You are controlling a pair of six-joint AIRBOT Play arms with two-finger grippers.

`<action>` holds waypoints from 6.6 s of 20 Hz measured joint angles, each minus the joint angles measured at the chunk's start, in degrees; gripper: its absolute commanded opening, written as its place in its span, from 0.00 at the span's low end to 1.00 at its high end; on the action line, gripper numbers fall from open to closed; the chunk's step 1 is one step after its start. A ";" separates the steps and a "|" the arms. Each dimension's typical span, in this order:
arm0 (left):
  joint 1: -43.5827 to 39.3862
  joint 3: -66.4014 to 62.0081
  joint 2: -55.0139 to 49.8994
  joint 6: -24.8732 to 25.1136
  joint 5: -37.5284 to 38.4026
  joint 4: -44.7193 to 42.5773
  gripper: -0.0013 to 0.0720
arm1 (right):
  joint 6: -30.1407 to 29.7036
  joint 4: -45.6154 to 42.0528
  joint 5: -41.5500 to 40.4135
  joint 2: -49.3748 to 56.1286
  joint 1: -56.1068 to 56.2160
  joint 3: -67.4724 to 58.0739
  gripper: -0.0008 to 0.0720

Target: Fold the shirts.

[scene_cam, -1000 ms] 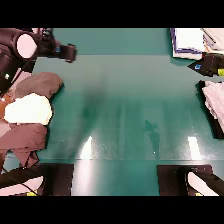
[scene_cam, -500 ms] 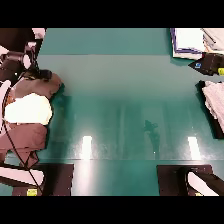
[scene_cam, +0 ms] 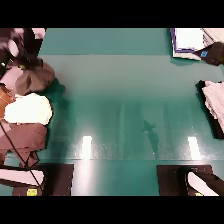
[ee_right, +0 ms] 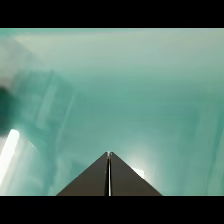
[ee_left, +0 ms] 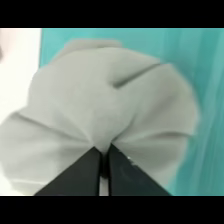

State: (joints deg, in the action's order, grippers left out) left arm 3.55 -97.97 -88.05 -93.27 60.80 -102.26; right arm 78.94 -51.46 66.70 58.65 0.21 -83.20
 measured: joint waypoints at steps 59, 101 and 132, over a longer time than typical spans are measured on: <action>-16.17 13.44 -5.84 7.69 -7.08 39.12 0.05 | 4.57 -8.76 18.05 2.84 -6.25 4.31 0.47; -12.09 -16.46 33.14 15.17 1.68 26.38 0.05 | 1.84 0.15 17.20 -6.10 -21.99 -26.38 0.03; 0.96 42.97 22.62 8.68 11.26 31.67 0.70 | 2.69 -8.09 16.02 8.61 -5.11 11.54 0.54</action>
State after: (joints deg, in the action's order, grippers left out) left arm 4.51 -55.00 -65.43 -84.60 72.05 -70.59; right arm 81.62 -59.55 82.72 67.26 -4.91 -71.66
